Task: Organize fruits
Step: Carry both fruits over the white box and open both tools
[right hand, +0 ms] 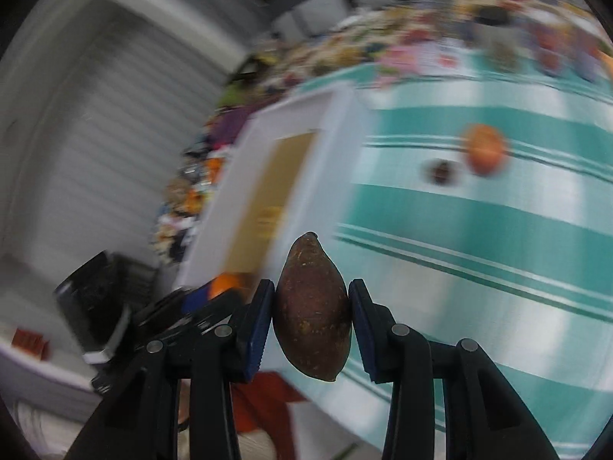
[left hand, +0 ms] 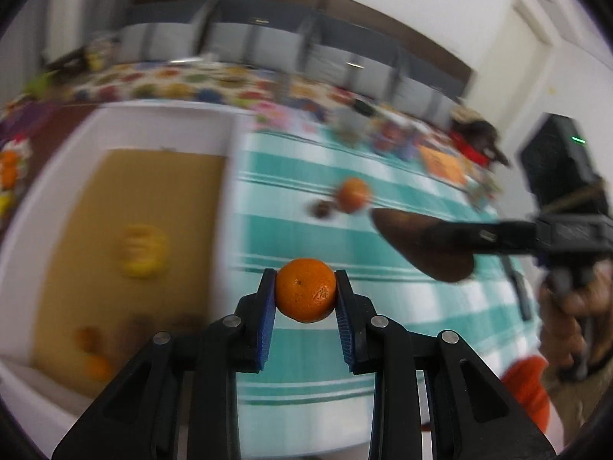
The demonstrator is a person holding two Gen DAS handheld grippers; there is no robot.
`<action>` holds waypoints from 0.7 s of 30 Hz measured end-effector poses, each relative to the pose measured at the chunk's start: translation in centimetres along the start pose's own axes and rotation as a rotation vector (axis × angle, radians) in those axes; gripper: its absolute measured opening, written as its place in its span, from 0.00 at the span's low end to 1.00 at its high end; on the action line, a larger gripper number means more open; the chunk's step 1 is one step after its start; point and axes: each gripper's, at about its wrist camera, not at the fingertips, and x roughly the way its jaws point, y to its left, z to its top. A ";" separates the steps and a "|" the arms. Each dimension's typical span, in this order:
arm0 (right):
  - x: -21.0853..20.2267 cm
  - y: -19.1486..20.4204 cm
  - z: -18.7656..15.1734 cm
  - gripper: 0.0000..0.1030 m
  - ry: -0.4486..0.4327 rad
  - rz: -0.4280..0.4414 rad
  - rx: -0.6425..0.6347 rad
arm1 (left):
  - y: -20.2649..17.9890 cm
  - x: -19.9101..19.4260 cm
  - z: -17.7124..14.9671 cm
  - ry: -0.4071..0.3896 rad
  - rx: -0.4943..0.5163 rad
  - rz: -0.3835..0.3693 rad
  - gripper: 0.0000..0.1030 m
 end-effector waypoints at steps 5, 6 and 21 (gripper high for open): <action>7.8 7.2 1.7 0.39 0.033 0.062 -0.075 | 9.7 2.6 0.5 0.086 -0.130 0.183 0.28; 9.3 8.1 1.9 0.39 0.041 0.057 -0.087 | 10.8 3.4 0.5 0.107 -0.143 0.207 0.28; 22.0 11.8 0.1 0.45 0.178 -0.227 -0.434 | 16.5 5.3 -0.8 0.207 -0.256 0.346 0.70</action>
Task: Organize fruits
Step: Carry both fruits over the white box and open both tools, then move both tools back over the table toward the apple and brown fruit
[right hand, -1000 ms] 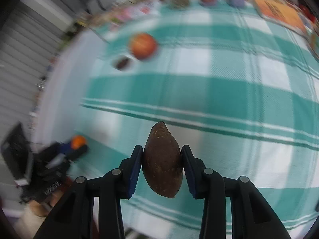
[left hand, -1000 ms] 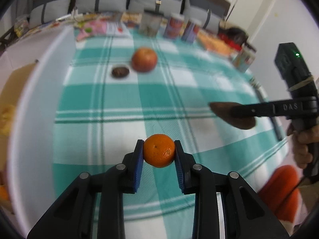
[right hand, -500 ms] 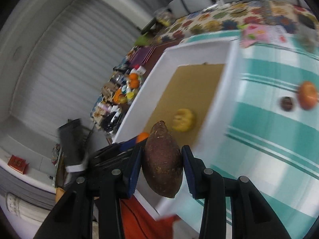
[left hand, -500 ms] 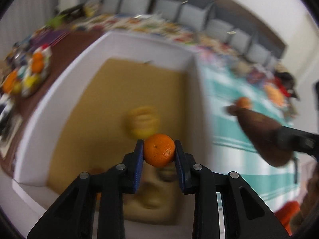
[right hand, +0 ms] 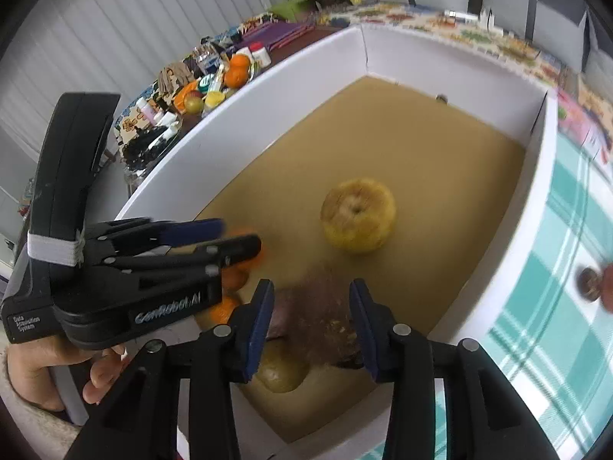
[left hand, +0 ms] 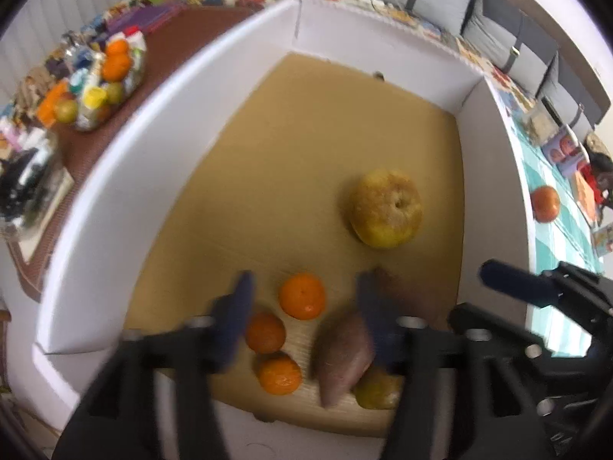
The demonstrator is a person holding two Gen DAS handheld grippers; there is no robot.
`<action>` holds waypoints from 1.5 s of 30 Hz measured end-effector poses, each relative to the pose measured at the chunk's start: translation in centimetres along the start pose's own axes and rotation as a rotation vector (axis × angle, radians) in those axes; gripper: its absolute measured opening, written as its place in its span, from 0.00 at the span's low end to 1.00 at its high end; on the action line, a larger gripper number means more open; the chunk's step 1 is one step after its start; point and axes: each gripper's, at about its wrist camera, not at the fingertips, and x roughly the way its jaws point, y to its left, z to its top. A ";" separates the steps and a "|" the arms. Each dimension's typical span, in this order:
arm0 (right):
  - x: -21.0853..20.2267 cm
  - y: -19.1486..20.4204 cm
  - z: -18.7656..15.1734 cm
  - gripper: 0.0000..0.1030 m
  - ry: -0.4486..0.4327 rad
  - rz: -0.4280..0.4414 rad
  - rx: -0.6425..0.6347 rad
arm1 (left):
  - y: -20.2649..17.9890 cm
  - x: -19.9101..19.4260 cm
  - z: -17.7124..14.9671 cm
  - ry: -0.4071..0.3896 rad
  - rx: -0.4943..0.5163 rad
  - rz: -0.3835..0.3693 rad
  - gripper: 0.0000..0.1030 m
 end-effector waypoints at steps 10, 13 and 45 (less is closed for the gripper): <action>-12.4 -4.6 -4.0 1.00 -0.313 -0.143 0.031 | -5.6 -9.6 -2.7 -0.315 0.042 -0.149 0.86; -13.7 -8.0 -9.2 1.00 -0.319 -0.254 0.065 | -10.8 -10.6 -5.4 -0.346 0.137 -0.249 0.88; -14.2 -27.1 -33.4 1.00 -0.257 -0.619 0.504 | -31.5 6.4 -16.2 -0.187 0.504 -0.182 0.95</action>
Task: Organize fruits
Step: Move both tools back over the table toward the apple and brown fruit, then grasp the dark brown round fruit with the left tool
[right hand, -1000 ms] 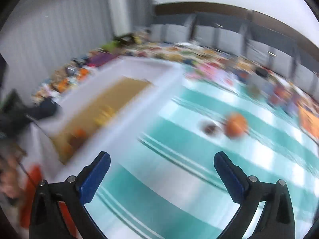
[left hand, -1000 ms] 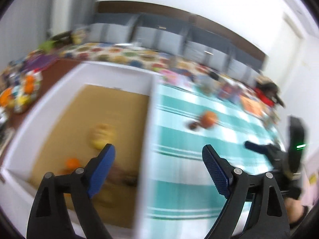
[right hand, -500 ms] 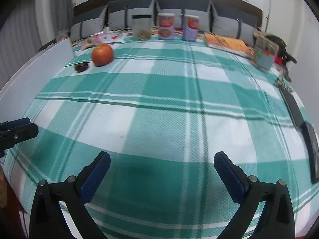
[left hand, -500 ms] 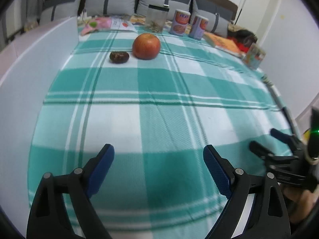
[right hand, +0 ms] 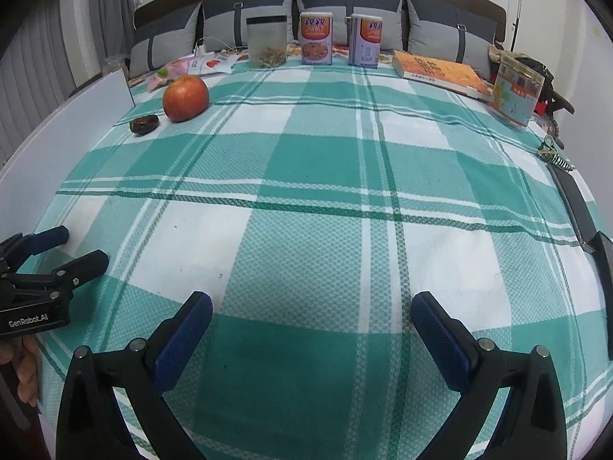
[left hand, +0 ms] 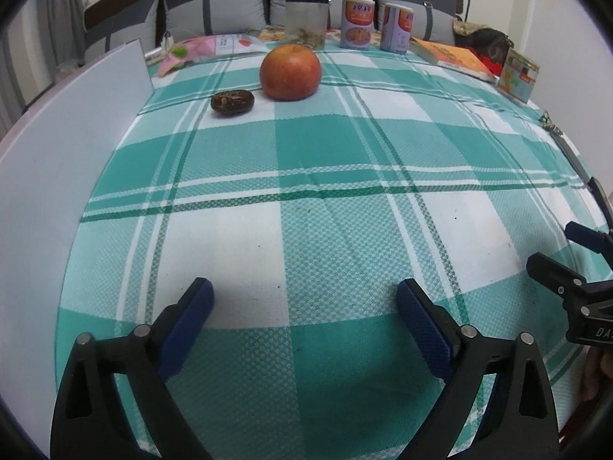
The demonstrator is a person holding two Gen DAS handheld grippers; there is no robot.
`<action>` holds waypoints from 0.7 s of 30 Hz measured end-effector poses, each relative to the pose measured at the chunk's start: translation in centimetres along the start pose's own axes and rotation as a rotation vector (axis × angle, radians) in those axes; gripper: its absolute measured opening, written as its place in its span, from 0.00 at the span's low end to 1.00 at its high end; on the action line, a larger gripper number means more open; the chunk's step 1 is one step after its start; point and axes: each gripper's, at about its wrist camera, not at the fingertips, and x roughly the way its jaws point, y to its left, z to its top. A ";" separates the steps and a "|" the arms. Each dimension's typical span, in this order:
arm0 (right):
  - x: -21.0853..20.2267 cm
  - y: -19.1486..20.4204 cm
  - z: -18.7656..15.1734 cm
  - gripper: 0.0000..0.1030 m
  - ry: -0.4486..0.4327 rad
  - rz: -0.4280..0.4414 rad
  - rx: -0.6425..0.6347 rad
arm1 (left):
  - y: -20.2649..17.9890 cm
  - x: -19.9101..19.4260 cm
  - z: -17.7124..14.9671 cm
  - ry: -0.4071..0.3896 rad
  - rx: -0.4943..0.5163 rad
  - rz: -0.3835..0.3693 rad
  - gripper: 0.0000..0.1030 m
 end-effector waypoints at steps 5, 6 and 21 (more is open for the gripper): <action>0.7 0.3 0.0 1.00 0.026 -0.017 -0.007 | -0.1 0.1 0.0 0.002 0.005 -0.002 0.97; 0.8 0.3 0.0 1.00 0.025 -0.016 -0.006 | 0.0 0.1 0.0 0.006 0.005 -0.007 0.97; 0.8 0.2 0.0 1.00 0.026 -0.013 -0.004 | 6.8 7.9 14.3 -0.010 -0.031 0.052 0.94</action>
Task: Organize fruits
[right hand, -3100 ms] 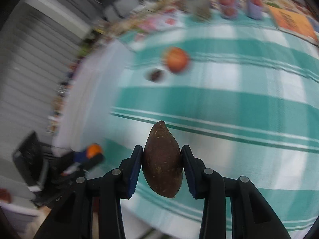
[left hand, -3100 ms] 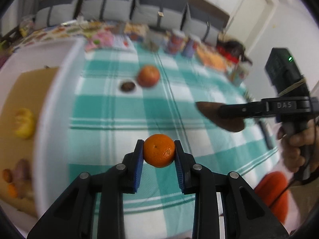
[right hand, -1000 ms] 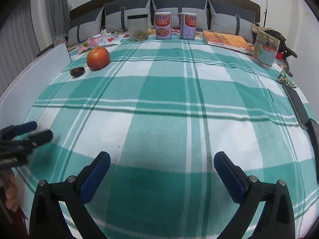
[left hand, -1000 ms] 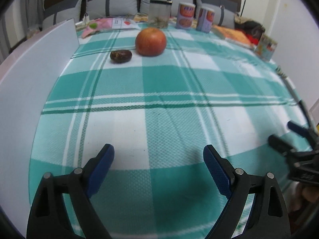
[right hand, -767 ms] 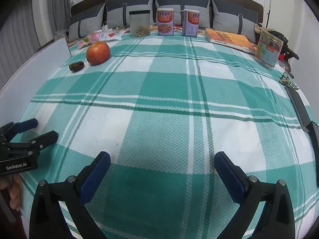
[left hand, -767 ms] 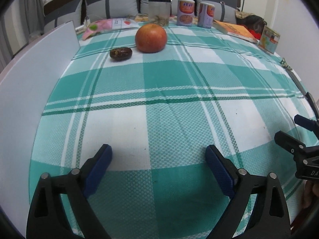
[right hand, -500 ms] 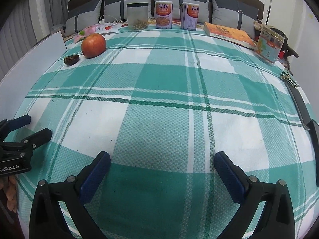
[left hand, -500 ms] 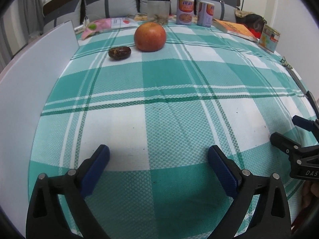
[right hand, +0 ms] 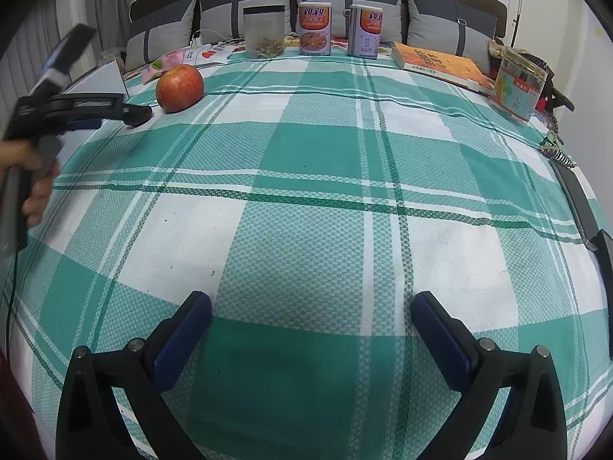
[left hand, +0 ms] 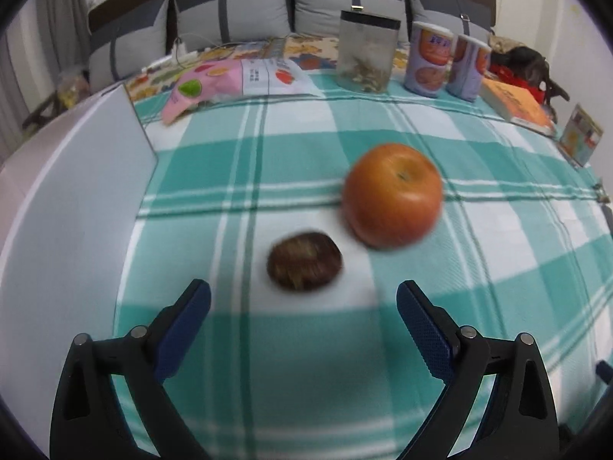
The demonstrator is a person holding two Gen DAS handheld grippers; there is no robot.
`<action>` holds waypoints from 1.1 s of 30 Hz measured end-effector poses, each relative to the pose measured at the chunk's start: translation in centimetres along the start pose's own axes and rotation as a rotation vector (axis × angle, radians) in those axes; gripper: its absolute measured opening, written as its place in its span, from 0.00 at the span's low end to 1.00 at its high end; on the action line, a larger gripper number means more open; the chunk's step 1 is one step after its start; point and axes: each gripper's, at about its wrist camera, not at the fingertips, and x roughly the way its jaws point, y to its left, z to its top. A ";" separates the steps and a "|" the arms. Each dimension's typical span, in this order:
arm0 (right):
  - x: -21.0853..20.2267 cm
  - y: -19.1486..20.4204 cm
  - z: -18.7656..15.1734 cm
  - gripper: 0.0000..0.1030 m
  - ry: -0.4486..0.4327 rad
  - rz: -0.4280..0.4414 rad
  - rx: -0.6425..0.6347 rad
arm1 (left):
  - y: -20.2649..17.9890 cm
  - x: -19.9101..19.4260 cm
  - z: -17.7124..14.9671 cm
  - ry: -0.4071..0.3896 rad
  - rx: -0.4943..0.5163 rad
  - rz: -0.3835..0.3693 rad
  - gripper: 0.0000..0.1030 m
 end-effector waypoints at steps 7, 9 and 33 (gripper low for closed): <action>0.0 0.0 0.0 1.00 0.000 0.000 0.000 | 0.5 2.0 0.5 0.019 -0.010 -0.033 0.44; 0.0 0.0 0.0 1.00 0.000 0.000 0.000 | 0.5 1.7 0.4 0.011 -0.011 -0.025 0.43; 0.0 0.0 0.0 1.00 0.000 0.001 -0.001 | -0.7 -8.7 -13.7 -0.010 -0.016 -0.032 0.74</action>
